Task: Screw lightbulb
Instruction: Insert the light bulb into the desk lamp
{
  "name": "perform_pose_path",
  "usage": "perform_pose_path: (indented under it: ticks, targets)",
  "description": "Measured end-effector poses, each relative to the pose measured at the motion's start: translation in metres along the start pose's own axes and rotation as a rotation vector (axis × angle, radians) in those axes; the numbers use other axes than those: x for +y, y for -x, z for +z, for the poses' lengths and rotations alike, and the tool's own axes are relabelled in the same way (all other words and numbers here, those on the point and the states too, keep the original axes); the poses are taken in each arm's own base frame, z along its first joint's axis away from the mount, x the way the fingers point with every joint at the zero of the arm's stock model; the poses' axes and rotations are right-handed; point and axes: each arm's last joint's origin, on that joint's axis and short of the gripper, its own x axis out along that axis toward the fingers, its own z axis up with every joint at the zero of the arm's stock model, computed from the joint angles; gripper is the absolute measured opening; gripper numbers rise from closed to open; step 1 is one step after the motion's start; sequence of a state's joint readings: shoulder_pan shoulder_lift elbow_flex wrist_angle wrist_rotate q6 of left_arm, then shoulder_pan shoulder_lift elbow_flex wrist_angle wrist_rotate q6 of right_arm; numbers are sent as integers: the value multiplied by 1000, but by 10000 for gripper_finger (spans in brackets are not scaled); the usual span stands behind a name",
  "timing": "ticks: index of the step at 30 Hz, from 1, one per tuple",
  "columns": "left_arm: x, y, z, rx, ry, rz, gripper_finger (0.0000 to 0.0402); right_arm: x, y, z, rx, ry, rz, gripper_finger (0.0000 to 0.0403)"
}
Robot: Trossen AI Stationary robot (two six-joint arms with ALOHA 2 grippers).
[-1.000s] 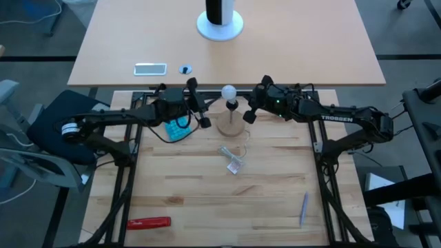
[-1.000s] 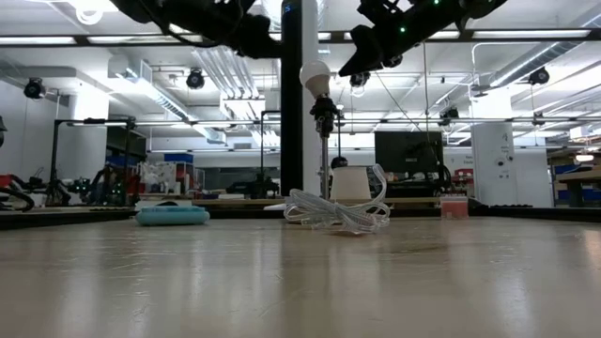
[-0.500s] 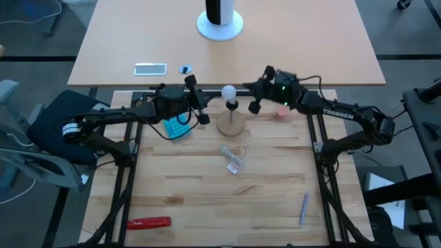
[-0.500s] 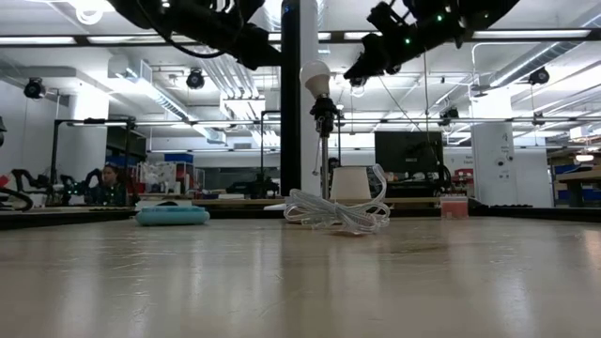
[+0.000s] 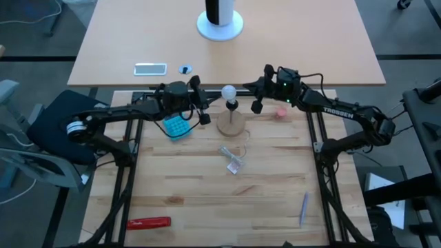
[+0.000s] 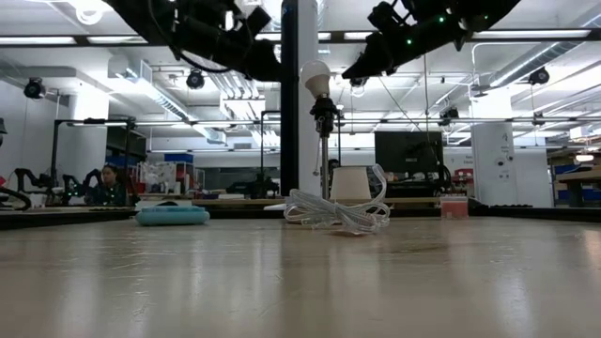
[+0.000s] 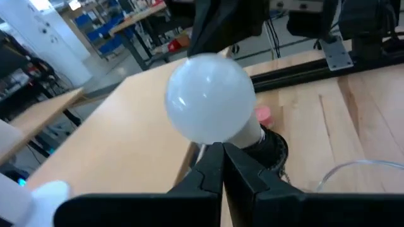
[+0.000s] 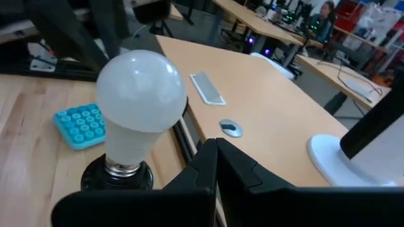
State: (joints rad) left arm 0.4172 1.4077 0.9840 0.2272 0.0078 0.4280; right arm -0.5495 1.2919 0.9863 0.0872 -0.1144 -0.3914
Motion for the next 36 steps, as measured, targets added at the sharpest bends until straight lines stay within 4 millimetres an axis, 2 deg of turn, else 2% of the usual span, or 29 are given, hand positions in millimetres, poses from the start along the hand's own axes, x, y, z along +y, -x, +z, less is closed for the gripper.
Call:
perform_pose_path:
  ticks: [3, 10, 17, 23, 36]
  targets:
    - [-1, -8, -5, -1, 23, 22, 0, 0, 0, 0, -11, 24, 13, 0]
    - [0, -13, 1, -87, 54, 57, 0, 0, -2, 5, -88, 112, 59, 0]
    - [-1, -13, -1, -62, 71, 54, 0, -2, -6, -3, -43, 84, 67, 0]
    - [4, -13, -3, -31, 55, 122, 0, -7, -5, -7, 16, 65, -28, 0]
    - [-3, -20, -1, -87, 66, 98, 0, 2, -10, -7, -12, 52, 72, 0]
